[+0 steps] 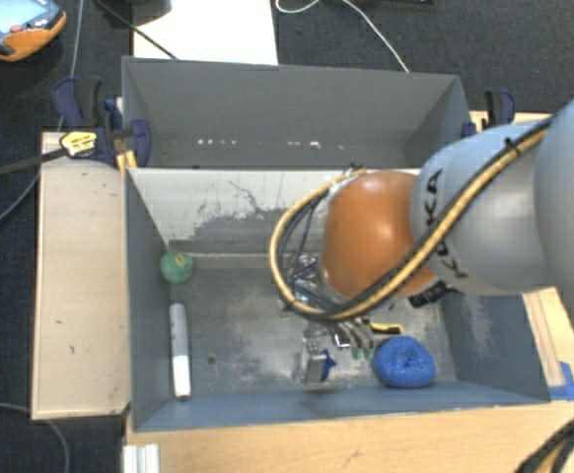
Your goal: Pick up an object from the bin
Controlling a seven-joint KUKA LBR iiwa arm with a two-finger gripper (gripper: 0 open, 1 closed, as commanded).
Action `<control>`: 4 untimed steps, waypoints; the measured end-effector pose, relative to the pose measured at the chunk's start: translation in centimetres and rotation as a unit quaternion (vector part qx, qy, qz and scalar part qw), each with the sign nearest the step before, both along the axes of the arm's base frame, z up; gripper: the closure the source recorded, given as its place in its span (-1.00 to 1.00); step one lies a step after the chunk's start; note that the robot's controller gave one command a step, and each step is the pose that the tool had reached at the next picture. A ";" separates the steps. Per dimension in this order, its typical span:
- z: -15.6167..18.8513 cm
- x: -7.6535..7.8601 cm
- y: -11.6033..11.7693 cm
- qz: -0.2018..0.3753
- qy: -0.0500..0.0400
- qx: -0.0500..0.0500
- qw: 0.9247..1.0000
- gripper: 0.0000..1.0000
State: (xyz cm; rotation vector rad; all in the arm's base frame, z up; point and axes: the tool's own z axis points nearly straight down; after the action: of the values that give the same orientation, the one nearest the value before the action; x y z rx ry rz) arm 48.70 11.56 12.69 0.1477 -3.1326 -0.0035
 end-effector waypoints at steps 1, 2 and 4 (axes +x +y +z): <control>-4.9 -0.7 -2.2 0.295 -0.005 0.002 0.956 -1.00; -3.2 0.4 -0.2 0.440 -0.008 0.002 0.898 -1.00; -5.0 -0.3 -0.8 0.489 -0.010 0.002 0.872 -1.00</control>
Offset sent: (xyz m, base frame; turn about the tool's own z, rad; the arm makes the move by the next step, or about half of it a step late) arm -0.0103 -0.0224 -0.0502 -0.6000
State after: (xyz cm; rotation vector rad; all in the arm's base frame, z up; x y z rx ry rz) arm 48.41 10.76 7.72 1.6721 -2.6766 -0.0026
